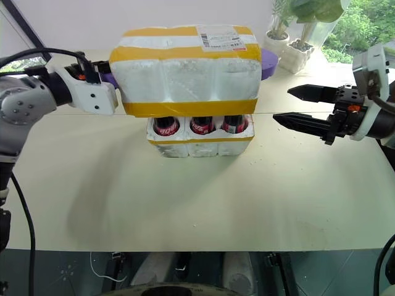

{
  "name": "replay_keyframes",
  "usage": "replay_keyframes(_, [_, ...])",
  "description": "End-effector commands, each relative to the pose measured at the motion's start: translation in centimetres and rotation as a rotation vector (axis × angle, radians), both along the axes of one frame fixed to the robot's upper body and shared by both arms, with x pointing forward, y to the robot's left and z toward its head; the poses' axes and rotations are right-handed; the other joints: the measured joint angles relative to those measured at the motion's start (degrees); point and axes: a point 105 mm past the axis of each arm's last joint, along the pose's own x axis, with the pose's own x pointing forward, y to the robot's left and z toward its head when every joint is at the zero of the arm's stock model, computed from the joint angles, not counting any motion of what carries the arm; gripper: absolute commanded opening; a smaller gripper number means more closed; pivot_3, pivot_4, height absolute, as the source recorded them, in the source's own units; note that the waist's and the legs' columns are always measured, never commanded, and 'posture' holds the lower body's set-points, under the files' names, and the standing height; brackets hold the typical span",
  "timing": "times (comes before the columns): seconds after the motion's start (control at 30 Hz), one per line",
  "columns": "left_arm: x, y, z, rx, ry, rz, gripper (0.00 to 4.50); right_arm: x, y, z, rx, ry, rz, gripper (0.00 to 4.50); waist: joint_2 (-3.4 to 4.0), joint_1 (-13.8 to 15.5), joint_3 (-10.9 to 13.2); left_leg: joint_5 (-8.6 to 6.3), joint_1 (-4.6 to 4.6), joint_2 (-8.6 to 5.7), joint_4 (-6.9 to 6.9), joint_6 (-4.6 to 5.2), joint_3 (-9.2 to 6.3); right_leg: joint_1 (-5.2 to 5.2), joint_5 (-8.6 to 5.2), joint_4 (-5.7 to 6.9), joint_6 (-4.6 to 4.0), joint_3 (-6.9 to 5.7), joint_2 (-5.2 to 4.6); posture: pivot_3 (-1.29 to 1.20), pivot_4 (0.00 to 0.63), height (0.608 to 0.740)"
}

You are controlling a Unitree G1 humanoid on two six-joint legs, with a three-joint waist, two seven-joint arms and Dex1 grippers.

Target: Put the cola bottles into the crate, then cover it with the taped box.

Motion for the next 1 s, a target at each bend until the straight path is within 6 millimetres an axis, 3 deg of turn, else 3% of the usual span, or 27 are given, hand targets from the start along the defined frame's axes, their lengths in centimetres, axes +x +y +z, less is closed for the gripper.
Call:
replay_keyframes(0.03, [-0.5, -0.5, 0.5, 0.031, -0.052, -0.008, 3.14, -0.6, 0.3, 1.4, 0.006, -0.068, 0.015, 4.50, -0.01, -0.13, 0.01, 0.00, 0.00, 0.00, 0.00, 0.00, -0.01, 0.00, 0.00, 0.00, 0.00, 0.00, 0.00, 0.00, 0.150, 0.740])
replay_keyframes(0.1, [-0.6, -0.2, -0.1, 0.038, -0.047, 0.003, 4.12, -0.5, 0.3, 1.4, 0.009, -0.070, 0.015, 4.50, -0.01, -0.21, 0.00, 0.00, 0.00, 0.00, 0.01, 0.01, -0.01, 0.00, 0.00, 0.00, 0.00, 0.00, 0.00, 0.00, 0.150, 0.740])
replay_keyframes(0.37, [-2.3, 3.1, -0.9, -0.075, -0.038, 0.080, 4.12, -0.5, 0.1, 0.9, 0.018, -0.061, 0.017, 4.50, 0.00, -0.29, 0.01, -0.01, 0.00, 0.02, 0.01, 0.02, -0.02, -0.01, 0.00, 0.01, 0.00, 0.00, 0.00, 0.00, 0.150, 0.740])
replay_keyframes(0.53, [-4.2, 5.1, 0.8, -0.371, 0.058, 0.059, 4.12, -0.4, -0.2, 0.5, 0.014, -0.052, 0.015, 4.50, 0.00, -0.07, 0.01, -0.02, 0.00, 0.02, 0.04, 0.02, -0.06, 0.00, 0.00, 0.01, 0.00, -0.02, -0.02, 0.00, 0.150, 0.740])
replay_keyframes(0.67, [-5.6, 8.8, 1.8, -0.779, 0.350, 0.094, 4.12, 0.2, -0.3, -0.2, 0.012, -0.041, 0.018, 4.50, 0.00, -0.34, 0.01, -0.05, 0.00, 0.01, 0.12, 0.05, -0.09, 0.07, -0.01, -0.01, 0.00, -0.05, -0.02, 0.00, 0.150, 0.740])
replay_keyframes(0.77, [-8.5, 9.3, 1.6, -1.046, 0.797, 0.014, 4.12, 0.6, 0.0, -0.5, 0.006, -0.048, 0.032, 4.50, 0.00, -0.99, 0.03, -0.05, 0.00, 0.05, 0.12, 0.06, -0.10, 0.03, -0.02, 0.05, 0.02, -0.06, 0.06, 0.00, 0.150, 0.740])
replay_keyframes(0.87, [-11.3, 9.7, 2.0, -1.098, 1.080, -0.028, 4.12, 0.6, 0.1, -1.1, 0.002, -0.030, 0.058, 4.50, 0.03, -1.63, 0.06, -0.05, 0.00, 0.03, 0.12, 0.06, -0.11, 0.02, -0.07, 0.08, 0.05, -0.06, 0.17, 0.00, 0.150, 0.740])
replay_keyframes(1.0, [-11.2, 10.3, 1.0, -1.057, 1.134, 0.066, 4.12, 1.0, 0.2, -2.2, -0.055, -0.009, 0.083, 4.50, 0.06, -1.60, 0.06, -0.06, 0.11, 0.02, 0.12, 0.06, -0.11, 0.15, -0.08, 0.06, 0.05, -0.06, 0.16, 0.00, 0.150, 0.740])
